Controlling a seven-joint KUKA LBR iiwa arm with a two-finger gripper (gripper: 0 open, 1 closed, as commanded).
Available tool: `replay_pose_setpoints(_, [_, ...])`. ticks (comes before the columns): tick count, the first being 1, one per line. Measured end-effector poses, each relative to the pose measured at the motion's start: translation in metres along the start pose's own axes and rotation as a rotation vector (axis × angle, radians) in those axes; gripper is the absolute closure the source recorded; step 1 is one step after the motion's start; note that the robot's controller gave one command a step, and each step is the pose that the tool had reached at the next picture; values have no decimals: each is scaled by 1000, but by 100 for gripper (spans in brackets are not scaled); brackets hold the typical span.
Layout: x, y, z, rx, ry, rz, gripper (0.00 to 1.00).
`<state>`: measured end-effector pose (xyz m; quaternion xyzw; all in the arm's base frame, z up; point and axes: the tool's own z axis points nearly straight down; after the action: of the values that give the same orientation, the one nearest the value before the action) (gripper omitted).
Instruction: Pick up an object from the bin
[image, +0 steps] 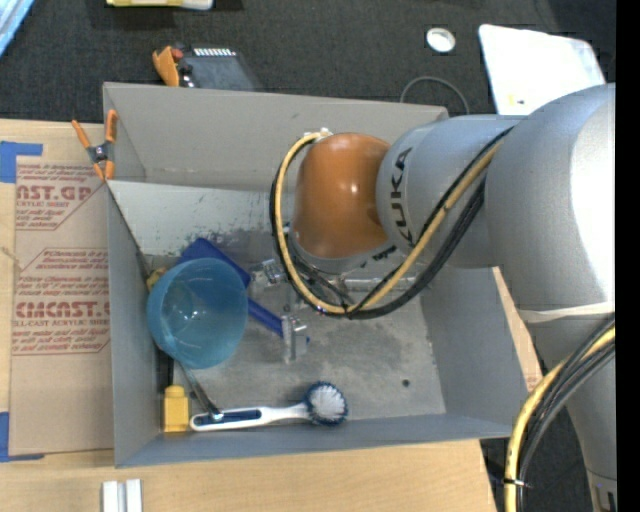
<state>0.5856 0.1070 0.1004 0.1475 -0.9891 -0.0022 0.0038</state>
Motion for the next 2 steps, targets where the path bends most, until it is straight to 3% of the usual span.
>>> replay_pose_setpoints(1, [-6, 1, 26, 4, -20, 240, 0])
replay_pose_setpoints(2, [-2, 11, 30, -1, -11, 163, 100])
